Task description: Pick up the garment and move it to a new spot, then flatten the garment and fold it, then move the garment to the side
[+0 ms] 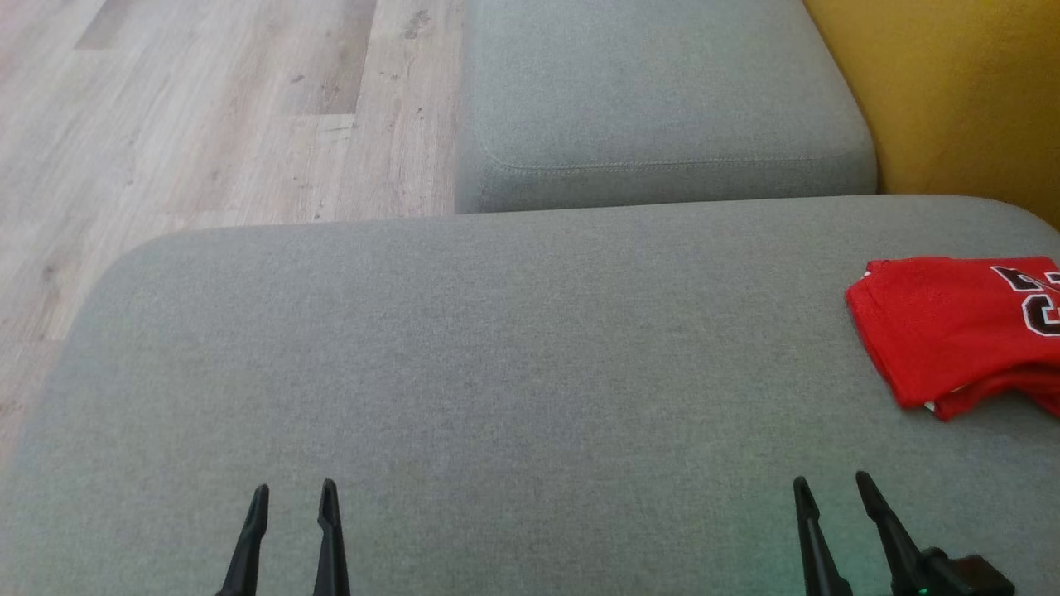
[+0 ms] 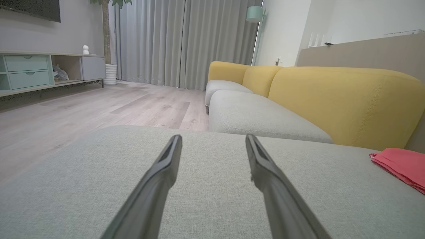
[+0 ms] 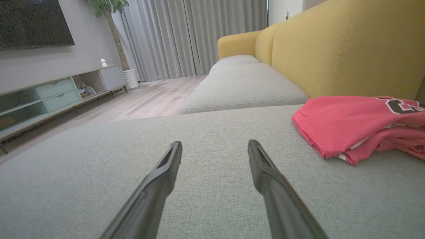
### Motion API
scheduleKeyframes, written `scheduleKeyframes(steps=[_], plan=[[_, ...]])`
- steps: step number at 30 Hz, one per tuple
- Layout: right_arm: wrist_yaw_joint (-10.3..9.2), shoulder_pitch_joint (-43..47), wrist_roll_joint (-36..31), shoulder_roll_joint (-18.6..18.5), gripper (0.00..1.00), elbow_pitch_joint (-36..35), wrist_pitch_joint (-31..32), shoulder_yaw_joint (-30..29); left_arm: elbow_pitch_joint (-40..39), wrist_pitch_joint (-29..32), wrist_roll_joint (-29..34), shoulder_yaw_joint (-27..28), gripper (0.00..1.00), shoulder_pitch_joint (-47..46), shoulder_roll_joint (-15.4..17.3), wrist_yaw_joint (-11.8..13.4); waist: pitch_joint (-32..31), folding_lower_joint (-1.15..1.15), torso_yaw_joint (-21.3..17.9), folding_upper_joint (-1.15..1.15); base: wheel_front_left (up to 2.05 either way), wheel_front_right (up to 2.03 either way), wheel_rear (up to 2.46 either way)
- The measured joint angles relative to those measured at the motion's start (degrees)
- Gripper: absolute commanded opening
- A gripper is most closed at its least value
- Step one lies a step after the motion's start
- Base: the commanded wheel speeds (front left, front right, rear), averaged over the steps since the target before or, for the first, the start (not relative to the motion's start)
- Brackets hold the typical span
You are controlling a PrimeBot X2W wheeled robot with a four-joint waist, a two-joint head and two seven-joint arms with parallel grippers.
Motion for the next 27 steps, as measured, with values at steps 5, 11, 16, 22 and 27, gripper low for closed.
scheduleKeyframes(steps=[5, 11, 16, 22, 27], plan=[[0.00, 0.1, 2.0, 0.0, 1.00, 0.0, 0.0, 0.1, 0.8, 0.0, 0.3, 0.1, 1.00, 0.4, 0.0, -1.1, -0.5, 0.01, 0.0, 0.00, 0.00, 0.00, 0.00], [0.00, 0.1, 2.5, 0.0, 1.00, 0.0, 0.0, 0.6, 1.2, 0.0, 0.3, 0.2, 1.00, 0.8, 0.0, -1.4, -1.0, 0.01, -0.6, 0.00, 0.00, 0.00, 0.00], [0.00, 0.6, 2.5, 0.0, 0.00, 3.9, 0.1, 0.7, 5.5, 0.4, 0.5, 0.1, 0.00, 2.2, 0.0, -1.4, -1.1, 0.01, -0.8, 0.00, 0.00, 0.00, 0.00], [0.00, 1.7, 5.3, 0.0, 0.00, 5.9, 0.7, 0.7, 7.6, 0.9, -2.3, 0.1, 0.00, 3.4, 0.0, -1.4, -0.7, 0.01, -0.9, 0.00, 0.00, 0.00, 0.00], [0.00, 1.4, 8.8, 0.0, 0.00, 5.9, 1.2, 0.6, 7.8, 1.5, -5.7, 0.2, 0.00, 3.0, 0.0, -1.5, -0.4, 0.01, -0.9, 0.00, 0.00, 0.00, 0.00]])
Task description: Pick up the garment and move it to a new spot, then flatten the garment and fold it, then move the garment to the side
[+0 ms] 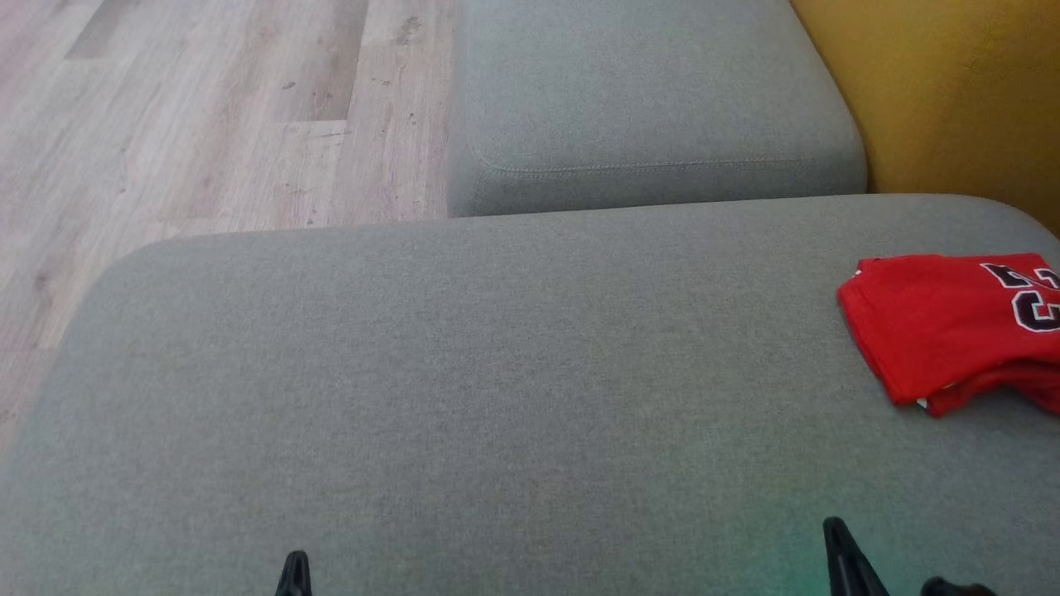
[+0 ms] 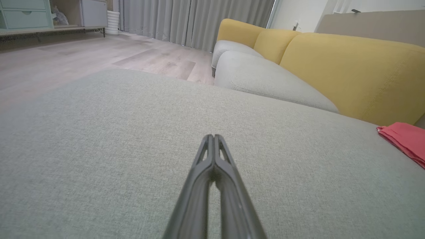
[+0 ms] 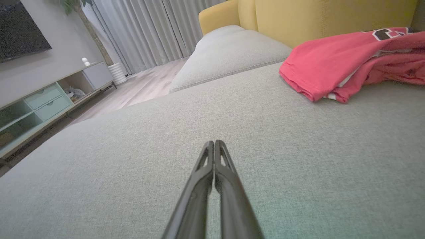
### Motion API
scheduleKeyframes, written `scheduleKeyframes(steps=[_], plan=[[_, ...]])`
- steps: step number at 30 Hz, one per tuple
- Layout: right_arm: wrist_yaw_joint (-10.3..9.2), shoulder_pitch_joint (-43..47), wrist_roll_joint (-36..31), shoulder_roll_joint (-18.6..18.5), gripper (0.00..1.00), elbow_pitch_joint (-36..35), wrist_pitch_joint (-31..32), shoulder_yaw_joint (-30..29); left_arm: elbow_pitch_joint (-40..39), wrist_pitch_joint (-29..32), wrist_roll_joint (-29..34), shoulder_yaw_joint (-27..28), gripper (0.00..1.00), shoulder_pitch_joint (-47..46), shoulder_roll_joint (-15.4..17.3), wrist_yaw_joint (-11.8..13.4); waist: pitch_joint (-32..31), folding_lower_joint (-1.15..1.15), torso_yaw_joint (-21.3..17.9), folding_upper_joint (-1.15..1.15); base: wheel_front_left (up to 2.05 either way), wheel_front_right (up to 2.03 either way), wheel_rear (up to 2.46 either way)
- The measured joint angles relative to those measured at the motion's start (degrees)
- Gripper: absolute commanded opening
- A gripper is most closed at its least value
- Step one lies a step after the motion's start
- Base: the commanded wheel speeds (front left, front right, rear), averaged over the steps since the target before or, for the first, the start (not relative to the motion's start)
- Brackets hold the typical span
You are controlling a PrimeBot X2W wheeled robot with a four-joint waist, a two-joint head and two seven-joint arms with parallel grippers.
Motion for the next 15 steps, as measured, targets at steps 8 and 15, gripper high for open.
scheduleKeyframes(steps=[8, 15], plan=[[0.00, -1.0, 5.5, 0.0, 0.00, 0.0, 1.1, -0.5, 0.4, 1.4, -5.3, 0.3, 0.00, -1.7, 0.0, -0.5, 0.5, 0.00, -0.1, 0.00, 0.00, 0.00, 0.00], [0.00, -2.3, 9.6, -0.1, 0.00, 0.1, 1.9, -0.8, 0.9, 2.2, -9.3, 0.8, 0.00, -2.5, 0.1, -0.8, 0.9, 0.00, -0.2, 0.00, 0.00, 0.00, 0.00]])
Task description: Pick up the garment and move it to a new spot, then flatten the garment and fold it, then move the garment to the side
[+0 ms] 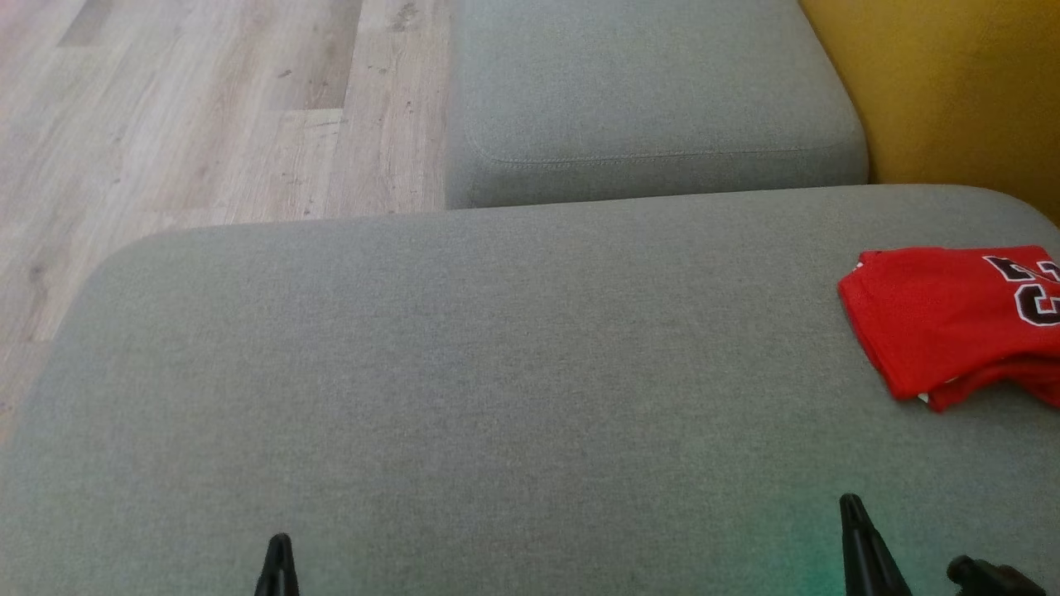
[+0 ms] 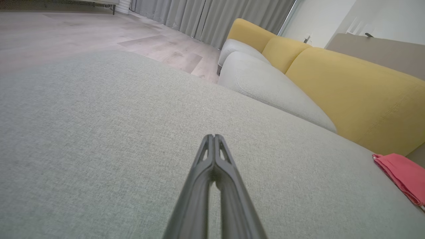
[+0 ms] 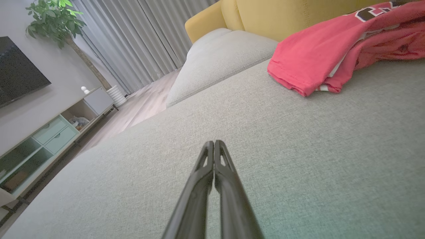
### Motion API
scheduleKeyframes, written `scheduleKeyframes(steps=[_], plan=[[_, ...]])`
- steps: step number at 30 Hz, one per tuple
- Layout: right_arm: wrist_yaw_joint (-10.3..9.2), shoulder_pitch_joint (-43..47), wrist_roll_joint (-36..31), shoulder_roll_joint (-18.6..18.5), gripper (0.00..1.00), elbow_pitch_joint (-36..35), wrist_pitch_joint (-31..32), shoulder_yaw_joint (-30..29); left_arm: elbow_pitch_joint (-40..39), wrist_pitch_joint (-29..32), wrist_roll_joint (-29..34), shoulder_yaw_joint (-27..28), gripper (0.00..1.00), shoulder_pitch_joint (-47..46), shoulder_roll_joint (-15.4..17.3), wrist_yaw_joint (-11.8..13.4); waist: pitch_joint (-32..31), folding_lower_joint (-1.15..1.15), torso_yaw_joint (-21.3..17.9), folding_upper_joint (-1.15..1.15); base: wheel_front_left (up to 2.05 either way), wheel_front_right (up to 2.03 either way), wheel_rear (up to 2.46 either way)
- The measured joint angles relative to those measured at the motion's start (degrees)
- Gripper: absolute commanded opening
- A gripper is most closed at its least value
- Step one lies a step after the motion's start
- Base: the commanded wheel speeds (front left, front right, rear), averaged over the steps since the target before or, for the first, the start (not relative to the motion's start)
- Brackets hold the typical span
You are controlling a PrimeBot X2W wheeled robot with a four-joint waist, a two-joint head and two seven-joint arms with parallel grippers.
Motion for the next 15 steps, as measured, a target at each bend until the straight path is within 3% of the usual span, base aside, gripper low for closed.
scheduleKeyframes(steps=[15], plan=[[0.00, -2.9, 10.9, -0.1, 0.00, 0.4, 2.1, -1.0, 0.7, 2.3, -10.6, 1.3, 0.00, -2.9, 0.0, -0.7, 1.1, 0.00, -0.2, 0.00, 0.00, 0.00, 0.00]])
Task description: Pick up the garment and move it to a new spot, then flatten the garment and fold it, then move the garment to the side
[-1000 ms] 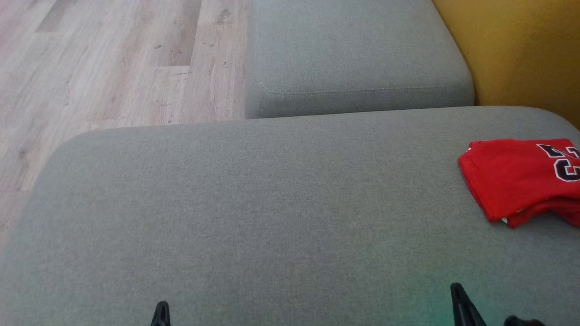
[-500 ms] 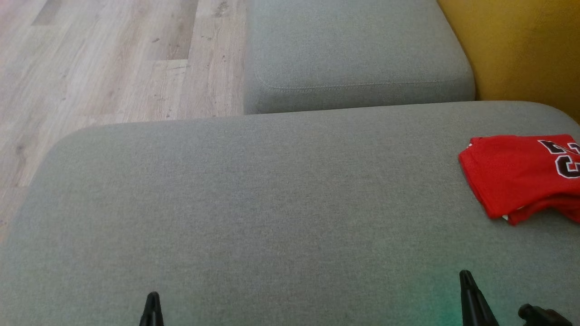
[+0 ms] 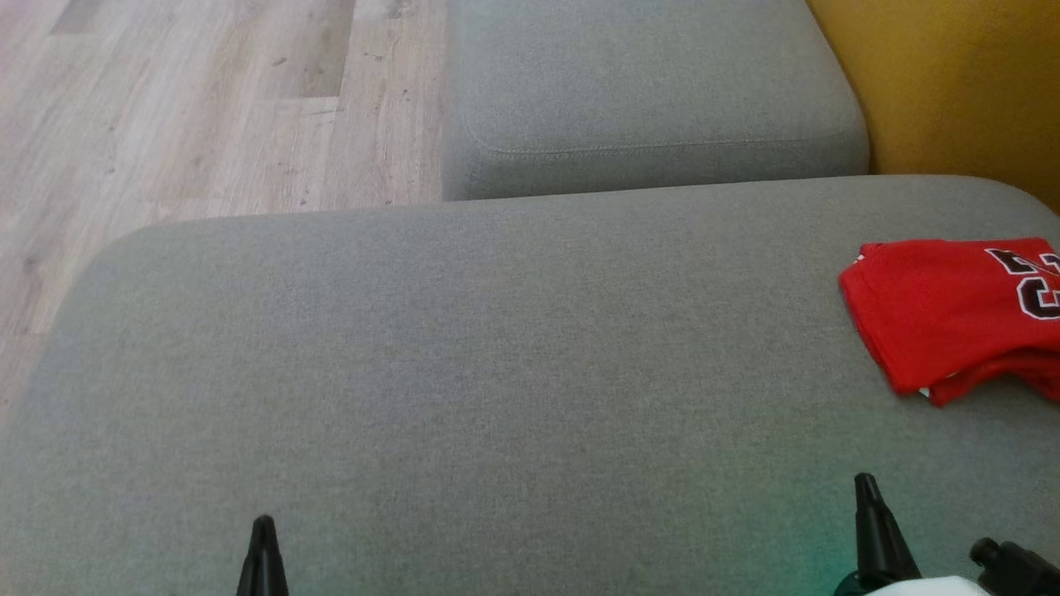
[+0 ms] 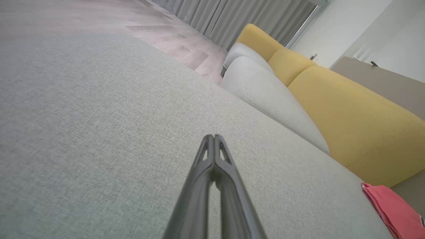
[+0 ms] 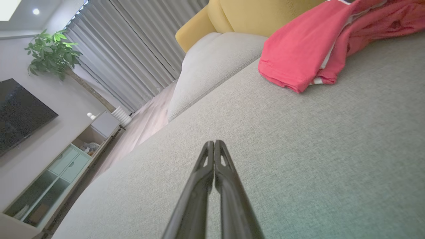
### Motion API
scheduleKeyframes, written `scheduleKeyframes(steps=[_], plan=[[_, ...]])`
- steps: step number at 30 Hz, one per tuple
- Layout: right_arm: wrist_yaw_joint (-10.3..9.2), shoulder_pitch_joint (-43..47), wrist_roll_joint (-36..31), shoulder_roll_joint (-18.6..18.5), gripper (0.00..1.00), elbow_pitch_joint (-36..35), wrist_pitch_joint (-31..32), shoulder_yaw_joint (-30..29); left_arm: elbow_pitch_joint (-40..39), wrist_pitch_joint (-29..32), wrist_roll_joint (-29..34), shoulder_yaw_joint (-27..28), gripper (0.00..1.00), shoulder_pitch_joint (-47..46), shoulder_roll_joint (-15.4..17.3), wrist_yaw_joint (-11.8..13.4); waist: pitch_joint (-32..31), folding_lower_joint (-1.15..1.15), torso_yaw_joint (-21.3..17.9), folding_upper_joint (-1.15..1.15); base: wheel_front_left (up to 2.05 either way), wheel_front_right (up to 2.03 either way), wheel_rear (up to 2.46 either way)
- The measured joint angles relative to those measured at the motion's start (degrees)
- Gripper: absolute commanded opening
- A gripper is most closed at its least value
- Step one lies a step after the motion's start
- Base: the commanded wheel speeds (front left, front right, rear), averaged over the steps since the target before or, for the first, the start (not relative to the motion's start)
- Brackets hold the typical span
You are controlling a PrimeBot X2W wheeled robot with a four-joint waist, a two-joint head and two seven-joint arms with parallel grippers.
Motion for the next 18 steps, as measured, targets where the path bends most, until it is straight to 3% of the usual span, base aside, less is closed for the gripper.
scheduleKeyframes(steps=[18], plan=[[0.00, -2.7, 12.1, -0.1, 0.00, 0.4, 2.9, -1.5, 0.8, 3.0, -11.8, 1.7, 0.00, -3.2, 0.0, -1.0, 1.2, 0.00, -0.2, 0.00, 0.00, 0.00, 0.00]])
